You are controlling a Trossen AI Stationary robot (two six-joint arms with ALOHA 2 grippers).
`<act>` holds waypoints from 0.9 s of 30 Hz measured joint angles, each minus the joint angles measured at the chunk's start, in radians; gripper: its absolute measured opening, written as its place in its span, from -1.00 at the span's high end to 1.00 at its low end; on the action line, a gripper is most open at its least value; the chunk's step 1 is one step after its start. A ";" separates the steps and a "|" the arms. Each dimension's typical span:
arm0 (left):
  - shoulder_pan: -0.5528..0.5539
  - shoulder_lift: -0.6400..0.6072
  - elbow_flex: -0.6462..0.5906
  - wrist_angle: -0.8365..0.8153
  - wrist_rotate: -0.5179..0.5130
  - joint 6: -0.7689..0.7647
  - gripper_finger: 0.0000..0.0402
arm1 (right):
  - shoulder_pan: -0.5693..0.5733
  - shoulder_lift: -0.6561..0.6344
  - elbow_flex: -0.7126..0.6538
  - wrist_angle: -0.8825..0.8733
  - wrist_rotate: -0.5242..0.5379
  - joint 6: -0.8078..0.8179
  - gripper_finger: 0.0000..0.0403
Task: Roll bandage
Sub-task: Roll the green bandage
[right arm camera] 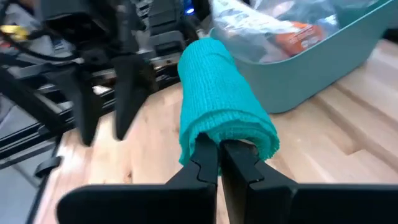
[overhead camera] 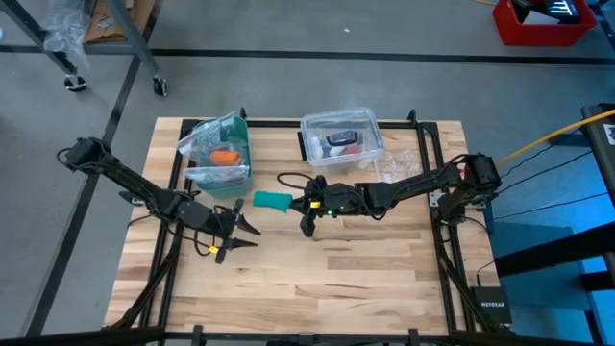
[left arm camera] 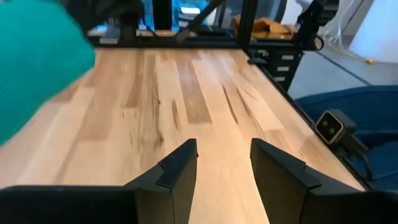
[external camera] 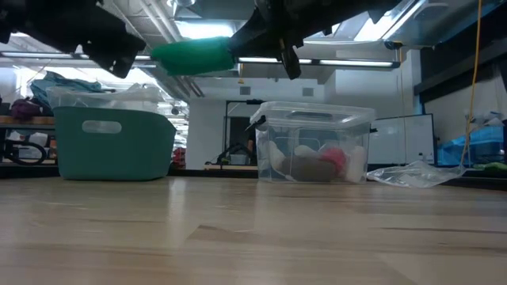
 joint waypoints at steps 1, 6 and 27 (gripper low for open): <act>0.000 0.000 0.000 -0.012 0.000 -0.019 0.29 | 0.000 0.000 0.000 0.000 -0.016 -0.002 0.97; 0.001 0.000 0.000 -0.051 -0.003 -0.100 0.30 | 0.000 0.000 0.000 -0.003 -0.138 -0.061 0.97; 0.002 0.000 0.000 -0.068 -0.012 -0.156 0.30 | 0.001 -0.002 -0.058 -0.244 -0.480 0.037 0.97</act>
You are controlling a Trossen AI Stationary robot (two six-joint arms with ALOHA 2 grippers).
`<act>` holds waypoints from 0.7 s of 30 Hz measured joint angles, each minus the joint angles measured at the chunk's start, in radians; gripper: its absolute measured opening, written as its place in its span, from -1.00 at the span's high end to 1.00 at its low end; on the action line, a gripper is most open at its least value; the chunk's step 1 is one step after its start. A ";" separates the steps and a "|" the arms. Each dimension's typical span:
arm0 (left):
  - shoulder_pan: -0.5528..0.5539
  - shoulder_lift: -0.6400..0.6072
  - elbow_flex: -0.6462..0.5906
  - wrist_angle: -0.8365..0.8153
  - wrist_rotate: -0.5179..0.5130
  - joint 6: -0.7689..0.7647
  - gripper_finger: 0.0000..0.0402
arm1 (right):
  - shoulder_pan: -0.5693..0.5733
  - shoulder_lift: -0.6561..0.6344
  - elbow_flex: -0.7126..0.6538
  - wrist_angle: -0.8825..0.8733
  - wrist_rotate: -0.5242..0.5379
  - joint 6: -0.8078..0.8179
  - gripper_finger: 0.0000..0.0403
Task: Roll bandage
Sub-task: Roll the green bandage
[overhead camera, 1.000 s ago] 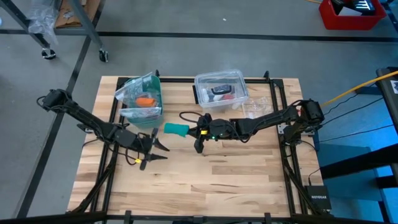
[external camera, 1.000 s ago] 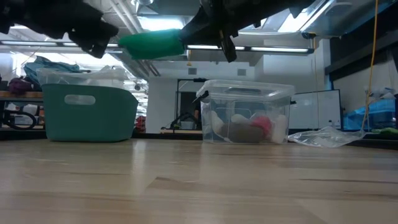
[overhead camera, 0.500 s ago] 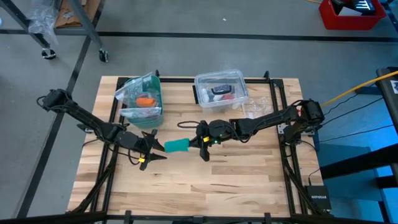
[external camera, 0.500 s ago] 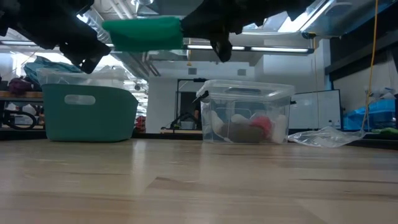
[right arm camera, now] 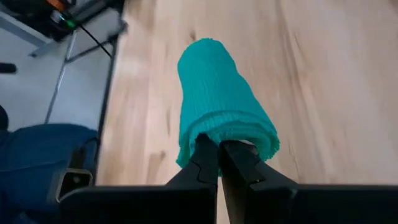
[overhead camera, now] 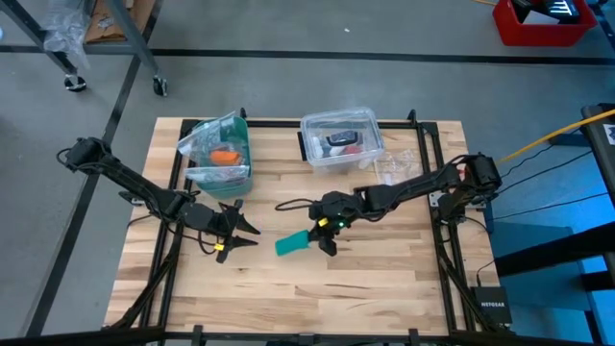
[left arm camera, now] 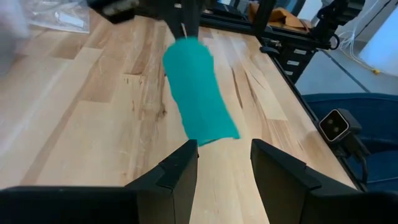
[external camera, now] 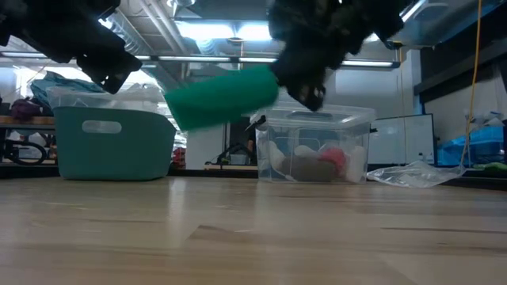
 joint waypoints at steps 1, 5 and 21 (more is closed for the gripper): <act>0.000 0.000 0.000 -0.001 0.000 0.000 0.30 | 0.000 0.000 -0.018 0.003 -0.001 0.013 0.97; 0.000 0.000 0.000 -0.001 0.000 0.000 0.30 | 0.000 0.000 -0.109 0.065 -0.002 0.074 0.97; 0.001 0.000 0.000 0.000 -0.042 0.027 0.30 | 0.000 0.000 -0.220 0.216 0.490 -0.111 0.97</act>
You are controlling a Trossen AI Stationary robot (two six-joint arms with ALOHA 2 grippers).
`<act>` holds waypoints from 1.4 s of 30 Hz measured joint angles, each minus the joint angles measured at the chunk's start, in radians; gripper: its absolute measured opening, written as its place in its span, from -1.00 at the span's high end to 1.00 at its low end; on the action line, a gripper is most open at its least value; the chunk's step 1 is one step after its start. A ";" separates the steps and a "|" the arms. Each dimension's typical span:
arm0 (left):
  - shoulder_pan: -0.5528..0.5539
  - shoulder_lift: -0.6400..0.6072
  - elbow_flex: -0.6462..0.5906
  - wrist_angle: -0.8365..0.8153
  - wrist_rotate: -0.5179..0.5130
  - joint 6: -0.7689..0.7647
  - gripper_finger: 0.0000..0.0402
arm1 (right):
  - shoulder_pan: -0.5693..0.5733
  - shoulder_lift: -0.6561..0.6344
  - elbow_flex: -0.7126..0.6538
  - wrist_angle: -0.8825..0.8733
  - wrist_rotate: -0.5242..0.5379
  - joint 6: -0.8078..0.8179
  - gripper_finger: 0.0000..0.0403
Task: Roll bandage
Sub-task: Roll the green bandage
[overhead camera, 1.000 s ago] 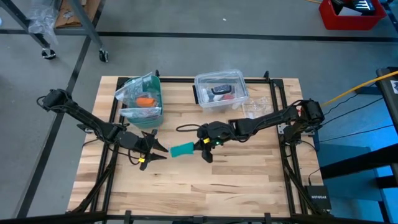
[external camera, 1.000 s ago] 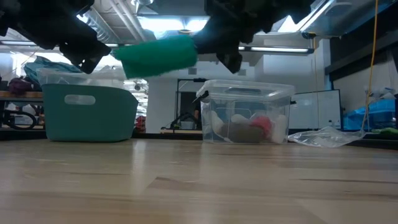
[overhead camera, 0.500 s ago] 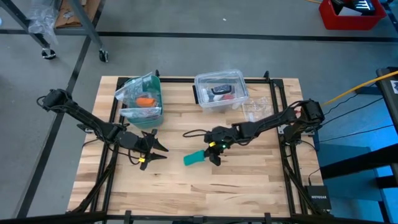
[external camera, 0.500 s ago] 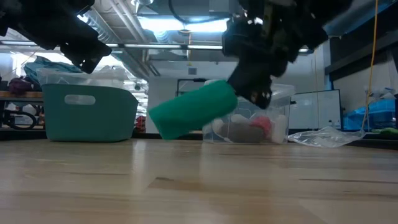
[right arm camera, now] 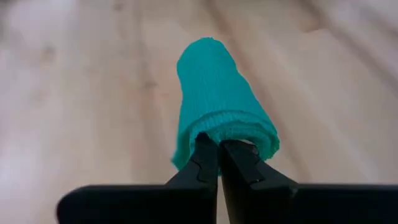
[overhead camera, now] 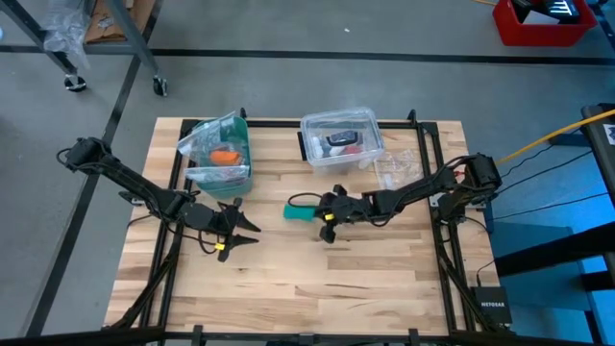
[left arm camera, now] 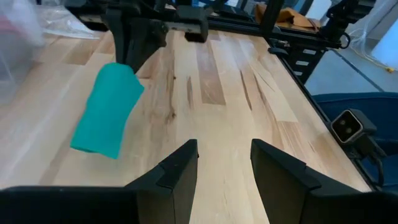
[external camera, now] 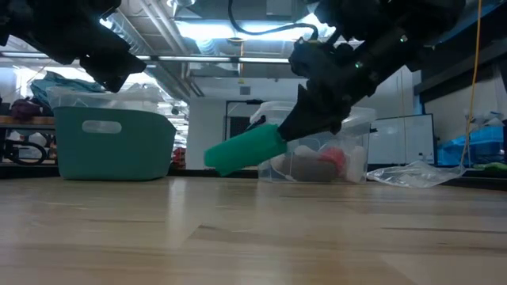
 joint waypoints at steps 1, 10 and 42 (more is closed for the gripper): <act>0.000 0.000 0.000 0.000 -0.011 0.000 0.30 | 0.000 0.000 0.000 -0.008 0.032 -0.009 0.97; 0.000 0.000 0.000 0.000 -0.060 -0.010 0.30 | 0.000 0.001 0.000 -0.071 0.268 -0.203 0.97; 0.000 0.000 0.000 0.000 -0.187 -0.106 0.30 | 0.080 0.002 0.000 -0.148 0.089 -0.483 0.79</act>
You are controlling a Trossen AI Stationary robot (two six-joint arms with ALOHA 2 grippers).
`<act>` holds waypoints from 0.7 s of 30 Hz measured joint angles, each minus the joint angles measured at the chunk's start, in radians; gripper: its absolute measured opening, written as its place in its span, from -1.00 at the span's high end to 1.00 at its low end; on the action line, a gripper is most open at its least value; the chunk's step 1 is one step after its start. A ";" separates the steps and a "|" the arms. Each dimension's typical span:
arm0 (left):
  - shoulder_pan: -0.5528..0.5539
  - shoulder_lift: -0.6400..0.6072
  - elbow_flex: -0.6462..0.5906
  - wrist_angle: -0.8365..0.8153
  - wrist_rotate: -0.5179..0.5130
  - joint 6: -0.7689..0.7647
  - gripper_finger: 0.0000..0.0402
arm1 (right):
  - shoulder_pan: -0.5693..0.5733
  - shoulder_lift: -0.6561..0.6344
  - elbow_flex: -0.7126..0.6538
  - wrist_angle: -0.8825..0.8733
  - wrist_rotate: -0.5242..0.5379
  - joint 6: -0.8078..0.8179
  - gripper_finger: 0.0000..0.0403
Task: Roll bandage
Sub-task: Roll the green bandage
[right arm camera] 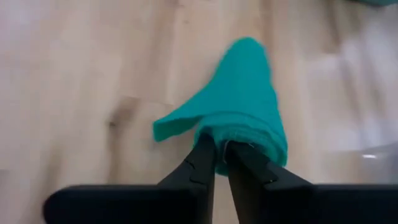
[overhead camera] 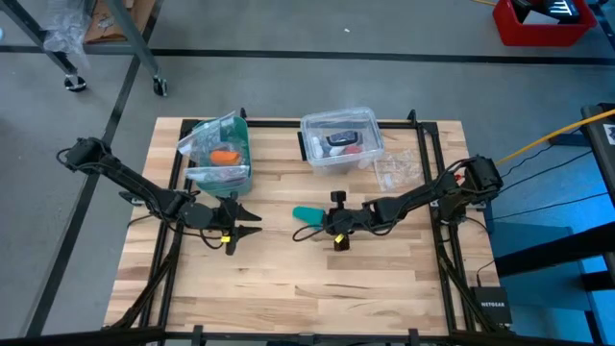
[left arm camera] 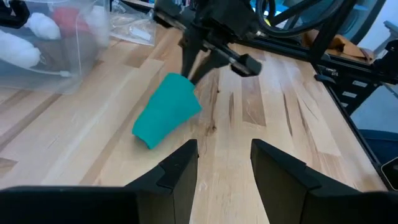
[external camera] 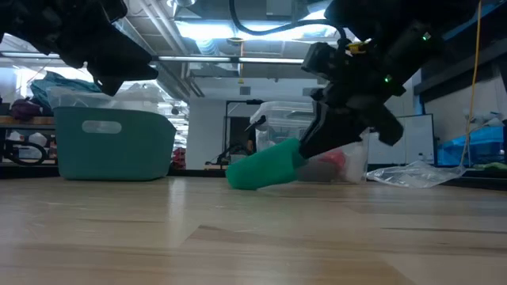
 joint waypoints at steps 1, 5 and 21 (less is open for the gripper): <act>0.000 0.000 0.000 0.000 0.000 0.000 0.30 | 0.000 0.000 0.000 0.000 -0.022 0.016 0.77; 0.000 0.000 0.000 0.000 0.000 0.000 0.30 | 0.000 0.000 0.000 0.000 -0.067 0.036 0.69; 0.000 0.000 0.000 0.000 0.000 0.000 0.30 | -0.001 0.000 0.000 -0.003 -0.340 0.264 0.33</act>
